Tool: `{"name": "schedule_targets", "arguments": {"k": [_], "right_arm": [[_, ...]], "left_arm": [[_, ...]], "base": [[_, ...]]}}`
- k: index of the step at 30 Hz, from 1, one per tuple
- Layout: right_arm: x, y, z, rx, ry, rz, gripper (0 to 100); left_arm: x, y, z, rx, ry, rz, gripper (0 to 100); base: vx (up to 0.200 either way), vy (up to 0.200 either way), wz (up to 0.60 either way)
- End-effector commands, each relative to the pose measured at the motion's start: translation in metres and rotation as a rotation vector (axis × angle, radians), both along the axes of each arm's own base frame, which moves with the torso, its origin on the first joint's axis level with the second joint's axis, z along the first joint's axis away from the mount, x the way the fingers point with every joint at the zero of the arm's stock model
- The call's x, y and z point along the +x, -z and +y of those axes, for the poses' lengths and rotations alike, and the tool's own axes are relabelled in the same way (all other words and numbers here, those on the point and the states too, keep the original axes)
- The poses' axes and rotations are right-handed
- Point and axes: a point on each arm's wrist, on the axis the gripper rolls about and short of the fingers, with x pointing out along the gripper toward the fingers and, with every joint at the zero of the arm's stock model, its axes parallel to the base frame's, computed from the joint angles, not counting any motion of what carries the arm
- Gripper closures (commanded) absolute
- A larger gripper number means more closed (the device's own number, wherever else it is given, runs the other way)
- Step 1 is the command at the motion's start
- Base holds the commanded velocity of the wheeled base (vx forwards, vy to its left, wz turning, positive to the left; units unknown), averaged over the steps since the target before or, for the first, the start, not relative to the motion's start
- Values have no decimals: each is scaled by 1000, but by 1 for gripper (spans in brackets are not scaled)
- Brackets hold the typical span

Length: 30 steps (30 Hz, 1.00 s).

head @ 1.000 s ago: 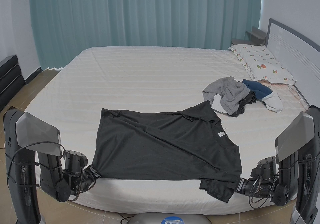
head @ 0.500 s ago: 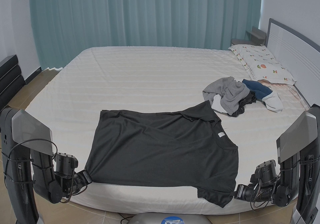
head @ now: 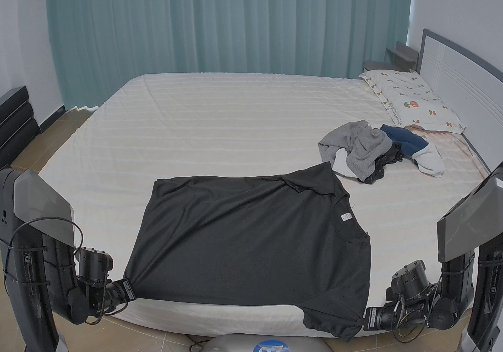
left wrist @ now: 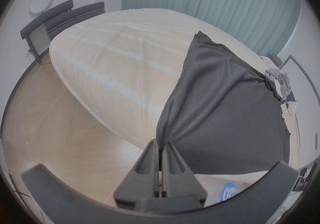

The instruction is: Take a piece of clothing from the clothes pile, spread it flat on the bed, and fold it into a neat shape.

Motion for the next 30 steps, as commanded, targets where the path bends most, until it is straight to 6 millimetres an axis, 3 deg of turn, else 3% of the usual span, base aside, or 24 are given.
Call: {"name": "schedule_targets", "arguments": {"k": [1,3,4,5,11,15,20,30], "right_arm": [[-5,-2,0,-2,-10,9,100],[-6,-2,1,-1,-17,10,100],[-6,-2,2,2,-17,10,0],[-6,-2,2,9,-18,10,0],[2,-10,2,61,19,-65,0],[15,-27,-3,171,127,-178,0],[22,-50,-7,287,164,-290,0],[23,-53,-8,303,173,-304,0]], "left_arm": [[1,0,3,-1,-11,-7,100],[0,0,5,-1,-18,-12,100],[1,0,6,3,-15,-18,100],[1,0,5,2,-11,-19,0],[3,-2,3,-28,9,-34,0],[6,-8,3,-83,33,-68,0],[12,-35,7,-155,44,-202,0],[18,-44,6,-198,15,-260,0]], "base": [[0,0,0],[0,0,0],[0,0,0],[0,0,0],[0,0,0],[0,0,0],[0,0,0],[0,0,0]]}}
